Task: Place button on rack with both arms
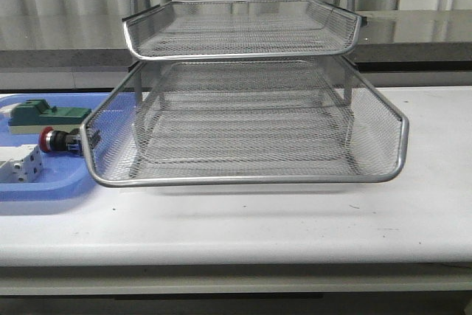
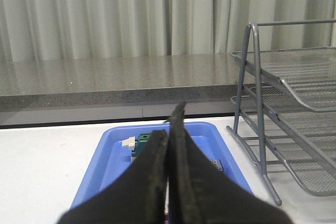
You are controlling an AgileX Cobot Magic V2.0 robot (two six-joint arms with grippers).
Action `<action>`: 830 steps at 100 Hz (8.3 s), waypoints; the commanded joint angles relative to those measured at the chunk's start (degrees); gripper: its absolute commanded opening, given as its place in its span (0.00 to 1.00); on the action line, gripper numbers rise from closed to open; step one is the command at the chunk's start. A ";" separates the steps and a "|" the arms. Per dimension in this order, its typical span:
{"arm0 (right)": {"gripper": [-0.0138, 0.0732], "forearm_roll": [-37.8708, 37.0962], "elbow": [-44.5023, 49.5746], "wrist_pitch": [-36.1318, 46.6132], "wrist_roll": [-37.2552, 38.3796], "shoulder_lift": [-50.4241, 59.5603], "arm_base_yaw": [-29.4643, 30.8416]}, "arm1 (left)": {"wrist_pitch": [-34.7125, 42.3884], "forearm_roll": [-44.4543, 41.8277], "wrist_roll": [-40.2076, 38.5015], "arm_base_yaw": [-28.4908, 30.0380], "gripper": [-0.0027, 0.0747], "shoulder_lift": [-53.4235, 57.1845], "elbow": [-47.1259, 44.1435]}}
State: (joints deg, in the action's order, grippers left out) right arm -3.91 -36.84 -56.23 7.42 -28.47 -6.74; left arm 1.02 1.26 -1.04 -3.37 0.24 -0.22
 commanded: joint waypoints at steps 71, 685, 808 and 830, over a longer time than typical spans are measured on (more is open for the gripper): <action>0.08 -1.14 -1.95 3.89 0.12 -0.03 0.03 | 4.63 0.10 -0.43 -0.33 0.01 1.78 -1.91; 0.08 -1.14 -1.95 2.93 0.12 -0.03 0.03 | -49.09 2.56 66.17 -4.40 0.11 -122.13 98.77; 0.08 -1.14 -1.95 2.93 0.12 -0.03 0.03 | -73.62 7.94 65.66 -4.29 0.02 -96.09 102.33; 0.08 -1.14 -1.95 2.93 0.12 -0.03 0.03 | -73.62 11.48 62.41 -7.19 0.02 -92.13 101.45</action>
State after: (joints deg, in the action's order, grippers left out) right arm -4.24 -36.84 -56.21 7.45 -28.47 -6.74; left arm -71.81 10.32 64.08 -8.57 -96.13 100.19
